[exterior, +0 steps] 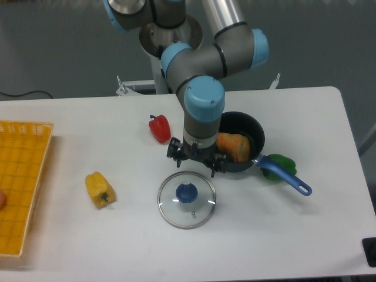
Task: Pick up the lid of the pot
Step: 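Move the gripper over the blue knob of the glass lid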
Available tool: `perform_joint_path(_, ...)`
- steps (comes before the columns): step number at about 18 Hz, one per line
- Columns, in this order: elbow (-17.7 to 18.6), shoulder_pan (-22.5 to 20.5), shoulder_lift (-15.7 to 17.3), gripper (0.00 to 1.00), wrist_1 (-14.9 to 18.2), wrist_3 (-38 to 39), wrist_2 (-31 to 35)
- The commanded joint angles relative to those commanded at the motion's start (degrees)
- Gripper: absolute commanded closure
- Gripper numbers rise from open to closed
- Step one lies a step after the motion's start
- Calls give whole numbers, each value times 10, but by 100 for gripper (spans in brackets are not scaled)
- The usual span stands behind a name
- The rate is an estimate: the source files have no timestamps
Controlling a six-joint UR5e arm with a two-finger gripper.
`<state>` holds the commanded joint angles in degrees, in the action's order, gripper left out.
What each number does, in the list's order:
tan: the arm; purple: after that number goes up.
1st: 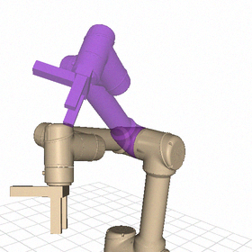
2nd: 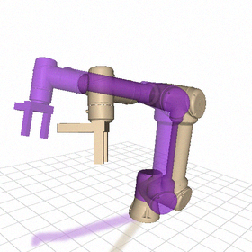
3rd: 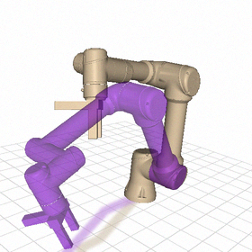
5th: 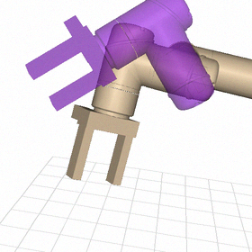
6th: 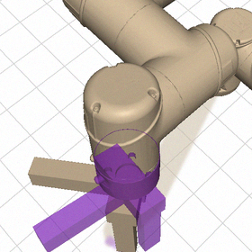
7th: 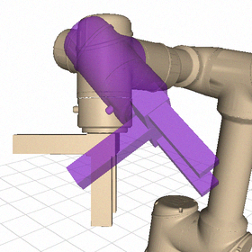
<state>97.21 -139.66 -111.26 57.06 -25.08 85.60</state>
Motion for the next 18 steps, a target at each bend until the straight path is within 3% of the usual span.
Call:
perform_joint_path(5, -11, 11, -25, 0, -45, 69, 4)
perform_joint_path(18, -10, 32, -57, 0, -45, 71, 33)
